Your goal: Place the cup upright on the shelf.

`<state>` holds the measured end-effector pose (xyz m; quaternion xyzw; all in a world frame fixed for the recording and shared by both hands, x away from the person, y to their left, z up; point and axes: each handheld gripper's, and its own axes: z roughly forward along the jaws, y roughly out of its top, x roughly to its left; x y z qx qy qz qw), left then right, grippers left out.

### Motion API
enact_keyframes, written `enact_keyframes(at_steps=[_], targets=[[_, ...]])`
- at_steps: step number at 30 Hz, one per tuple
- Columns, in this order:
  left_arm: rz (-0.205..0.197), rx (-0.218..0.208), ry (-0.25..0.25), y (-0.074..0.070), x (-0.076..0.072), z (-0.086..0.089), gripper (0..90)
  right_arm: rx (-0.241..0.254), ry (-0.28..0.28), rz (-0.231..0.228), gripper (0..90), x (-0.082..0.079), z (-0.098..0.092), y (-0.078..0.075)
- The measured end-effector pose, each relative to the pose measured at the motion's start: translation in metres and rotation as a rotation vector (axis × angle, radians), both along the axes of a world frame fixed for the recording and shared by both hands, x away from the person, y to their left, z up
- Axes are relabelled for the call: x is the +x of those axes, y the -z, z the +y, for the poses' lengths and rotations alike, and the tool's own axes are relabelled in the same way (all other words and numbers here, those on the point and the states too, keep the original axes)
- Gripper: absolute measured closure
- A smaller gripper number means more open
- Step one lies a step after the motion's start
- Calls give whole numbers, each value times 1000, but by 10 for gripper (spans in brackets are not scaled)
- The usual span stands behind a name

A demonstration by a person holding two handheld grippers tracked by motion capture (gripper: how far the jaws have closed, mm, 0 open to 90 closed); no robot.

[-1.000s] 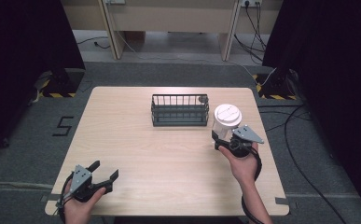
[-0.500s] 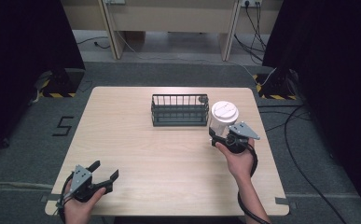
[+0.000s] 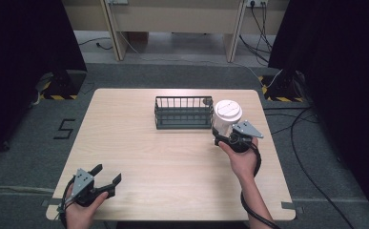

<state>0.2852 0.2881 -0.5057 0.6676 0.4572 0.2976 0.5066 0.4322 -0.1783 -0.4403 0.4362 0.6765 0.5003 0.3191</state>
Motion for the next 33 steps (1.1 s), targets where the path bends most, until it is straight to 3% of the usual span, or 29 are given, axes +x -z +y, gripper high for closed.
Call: enact_keyframes(at_steps=[33], targets=[[0, -3, 2, 0, 0, 0, 155, 4, -16, -26, 185, 22, 20, -21]])
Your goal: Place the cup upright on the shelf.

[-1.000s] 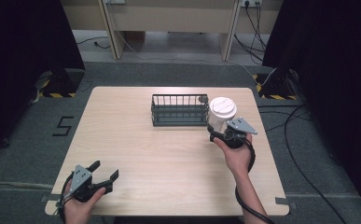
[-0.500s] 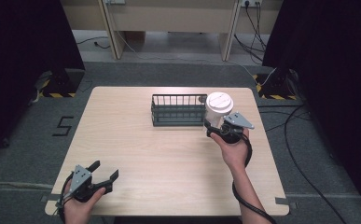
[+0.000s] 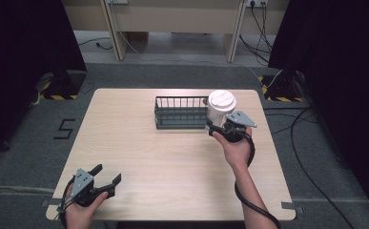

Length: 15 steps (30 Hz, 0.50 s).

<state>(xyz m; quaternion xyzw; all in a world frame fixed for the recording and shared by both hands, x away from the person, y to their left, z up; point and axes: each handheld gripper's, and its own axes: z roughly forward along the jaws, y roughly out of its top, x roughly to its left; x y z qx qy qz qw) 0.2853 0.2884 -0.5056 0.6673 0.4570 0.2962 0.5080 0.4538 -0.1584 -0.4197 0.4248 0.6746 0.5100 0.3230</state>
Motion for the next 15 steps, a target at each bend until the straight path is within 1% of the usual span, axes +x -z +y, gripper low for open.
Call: enact_keyframes(at_steps=[2, 15], targets=[[0, 0, 0, 0, 0, 0, 155, 0, 1, -5, 185, 3, 1, -4], [1, -3, 1, 0, 0, 0, 155, 6, -4, -20, 185, 10, 10, -15]])
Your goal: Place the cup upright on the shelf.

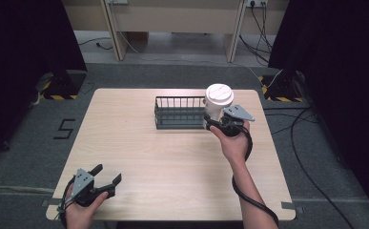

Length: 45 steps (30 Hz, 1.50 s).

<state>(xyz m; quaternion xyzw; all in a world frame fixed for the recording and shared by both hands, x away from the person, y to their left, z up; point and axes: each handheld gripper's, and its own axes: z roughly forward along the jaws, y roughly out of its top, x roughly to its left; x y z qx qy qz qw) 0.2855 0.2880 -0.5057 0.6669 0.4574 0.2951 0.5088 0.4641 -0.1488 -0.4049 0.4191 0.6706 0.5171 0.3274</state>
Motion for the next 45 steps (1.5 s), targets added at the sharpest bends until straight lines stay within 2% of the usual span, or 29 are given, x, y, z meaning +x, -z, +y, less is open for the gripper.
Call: enact_keyframes(at_steps=[45], targets=[[-1, -4, 2, 0, 0, 0, 154, 23, -18, -33, 185, 29, 32, -25]])
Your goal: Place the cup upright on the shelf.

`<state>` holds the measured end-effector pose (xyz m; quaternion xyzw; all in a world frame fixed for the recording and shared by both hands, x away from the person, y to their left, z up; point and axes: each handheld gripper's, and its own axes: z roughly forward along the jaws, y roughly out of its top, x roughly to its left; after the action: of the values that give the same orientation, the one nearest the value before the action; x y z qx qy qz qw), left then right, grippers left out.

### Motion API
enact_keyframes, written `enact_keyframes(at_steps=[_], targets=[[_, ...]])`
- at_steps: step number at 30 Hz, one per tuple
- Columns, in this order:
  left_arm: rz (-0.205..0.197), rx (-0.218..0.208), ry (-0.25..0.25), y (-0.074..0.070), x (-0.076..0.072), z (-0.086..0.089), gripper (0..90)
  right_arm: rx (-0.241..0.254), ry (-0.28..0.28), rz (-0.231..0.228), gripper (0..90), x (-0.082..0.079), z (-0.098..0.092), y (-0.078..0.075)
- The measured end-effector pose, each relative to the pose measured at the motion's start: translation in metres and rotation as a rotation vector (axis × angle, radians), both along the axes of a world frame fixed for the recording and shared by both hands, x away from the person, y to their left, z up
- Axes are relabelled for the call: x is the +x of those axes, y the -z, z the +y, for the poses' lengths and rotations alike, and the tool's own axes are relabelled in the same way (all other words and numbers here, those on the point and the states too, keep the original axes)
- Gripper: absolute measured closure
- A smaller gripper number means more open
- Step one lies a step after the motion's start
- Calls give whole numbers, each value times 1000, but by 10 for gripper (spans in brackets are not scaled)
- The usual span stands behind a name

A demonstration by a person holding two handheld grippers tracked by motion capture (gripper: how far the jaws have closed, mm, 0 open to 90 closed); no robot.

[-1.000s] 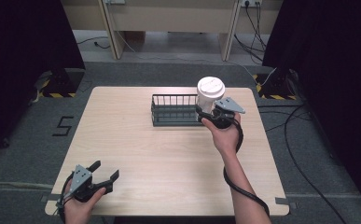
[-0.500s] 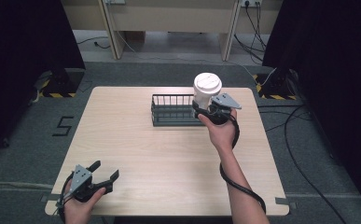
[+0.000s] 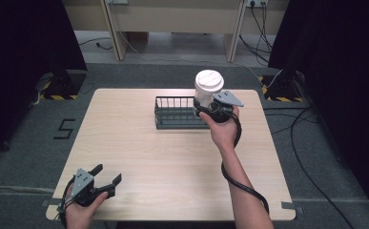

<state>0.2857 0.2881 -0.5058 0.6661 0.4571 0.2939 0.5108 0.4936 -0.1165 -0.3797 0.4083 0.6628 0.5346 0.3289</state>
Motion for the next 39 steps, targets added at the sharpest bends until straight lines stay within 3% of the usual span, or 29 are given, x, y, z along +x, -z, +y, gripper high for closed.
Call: enact_keyframes(at_steps=[21, 39], targets=[[3, -1, 1, 0, 0, 1, 154, 2, 0, 4, 185, 20, 13, -9], [4, -10, 0, 0, 1, 1, 154, 0, -1, 28, 185, 39, 27, -5]])
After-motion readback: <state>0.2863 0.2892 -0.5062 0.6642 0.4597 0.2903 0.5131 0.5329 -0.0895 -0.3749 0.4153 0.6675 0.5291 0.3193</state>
